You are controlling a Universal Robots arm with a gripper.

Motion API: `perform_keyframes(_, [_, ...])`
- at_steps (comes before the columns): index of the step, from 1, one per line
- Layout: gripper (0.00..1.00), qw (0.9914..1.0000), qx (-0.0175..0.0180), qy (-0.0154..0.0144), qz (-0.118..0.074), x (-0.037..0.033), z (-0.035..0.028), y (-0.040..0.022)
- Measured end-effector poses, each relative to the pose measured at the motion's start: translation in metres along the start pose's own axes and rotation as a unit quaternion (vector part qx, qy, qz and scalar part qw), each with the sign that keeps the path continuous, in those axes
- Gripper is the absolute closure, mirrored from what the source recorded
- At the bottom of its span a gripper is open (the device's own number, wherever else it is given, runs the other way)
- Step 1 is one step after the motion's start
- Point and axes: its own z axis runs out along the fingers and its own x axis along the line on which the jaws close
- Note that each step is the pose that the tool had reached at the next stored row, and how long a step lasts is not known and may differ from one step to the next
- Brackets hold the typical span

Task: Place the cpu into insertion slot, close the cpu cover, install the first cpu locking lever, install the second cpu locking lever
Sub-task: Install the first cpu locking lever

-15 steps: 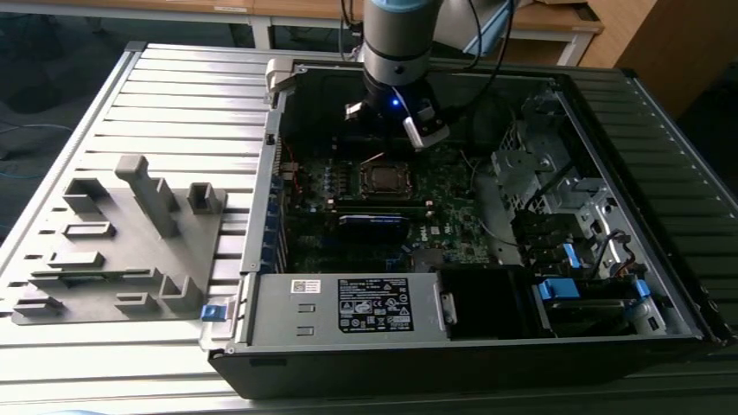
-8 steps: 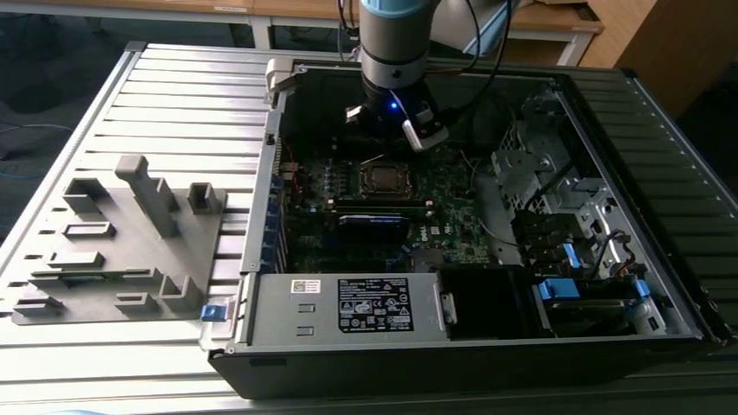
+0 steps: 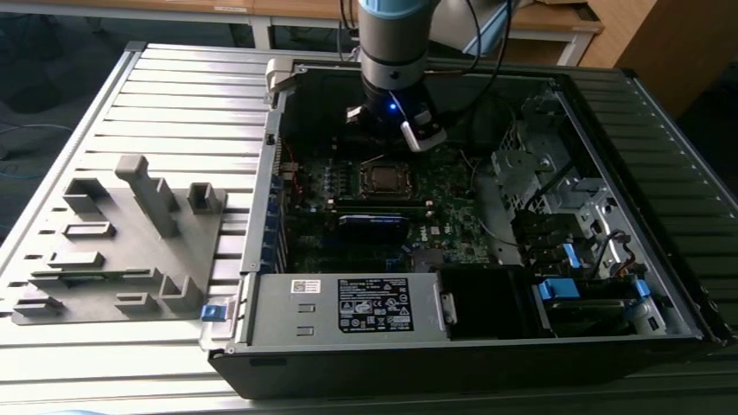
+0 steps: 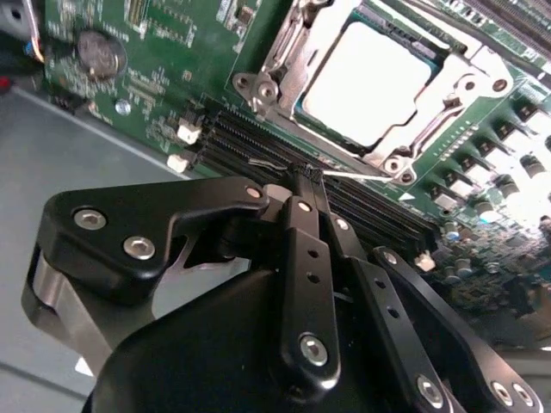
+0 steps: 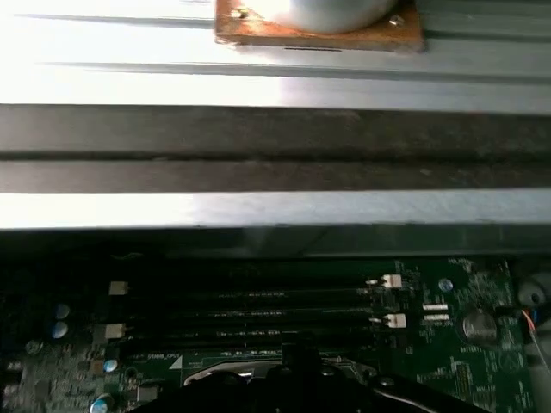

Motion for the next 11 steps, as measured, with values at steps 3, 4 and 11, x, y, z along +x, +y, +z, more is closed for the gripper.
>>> perform_keyframes(3, [0.89, 0.99964, 0.0028, -0.0069, 0.026, 0.0002, 0.0014, -0.0004])
perform_keyframes(4, [0.89, 0.99938, 0.0038, -0.0090, 0.034, 0.0003, 0.0015, -0.0004])
perform_keyframes(11, [0.89, 0.99825, 0.0060, -0.0153, 0.057, 0.0096, 0.0013, -0.0006])
